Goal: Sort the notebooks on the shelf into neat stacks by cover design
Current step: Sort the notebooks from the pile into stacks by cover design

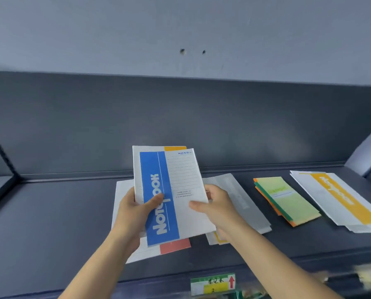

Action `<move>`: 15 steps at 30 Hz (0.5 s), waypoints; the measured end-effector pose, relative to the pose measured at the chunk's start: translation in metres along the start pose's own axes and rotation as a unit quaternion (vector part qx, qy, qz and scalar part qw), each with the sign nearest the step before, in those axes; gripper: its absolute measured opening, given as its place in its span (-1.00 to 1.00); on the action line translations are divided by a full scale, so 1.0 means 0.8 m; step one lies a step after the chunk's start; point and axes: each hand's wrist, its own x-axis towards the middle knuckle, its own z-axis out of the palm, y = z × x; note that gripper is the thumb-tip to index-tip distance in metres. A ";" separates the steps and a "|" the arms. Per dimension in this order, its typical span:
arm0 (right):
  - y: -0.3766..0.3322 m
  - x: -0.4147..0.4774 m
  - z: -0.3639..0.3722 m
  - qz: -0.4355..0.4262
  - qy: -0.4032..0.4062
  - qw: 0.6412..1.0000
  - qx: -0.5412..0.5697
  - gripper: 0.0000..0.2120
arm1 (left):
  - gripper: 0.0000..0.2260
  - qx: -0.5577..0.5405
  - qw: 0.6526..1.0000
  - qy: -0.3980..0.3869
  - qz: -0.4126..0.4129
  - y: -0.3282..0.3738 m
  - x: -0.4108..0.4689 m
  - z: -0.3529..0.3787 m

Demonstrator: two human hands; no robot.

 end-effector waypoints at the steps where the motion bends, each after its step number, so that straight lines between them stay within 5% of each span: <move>1: 0.003 0.000 -0.017 0.003 0.019 1.000 -0.004 -0.72 | -0.80 0.000 1.000 -0.008 -0.001 -0.003 0.001 0.015; 15: 0.052 0.012 -0.152 0.023 0.065 0.997 0.030 -0.76 | -0.78 0.035 0.995 -0.079 -0.042 -0.024 -0.011 0.145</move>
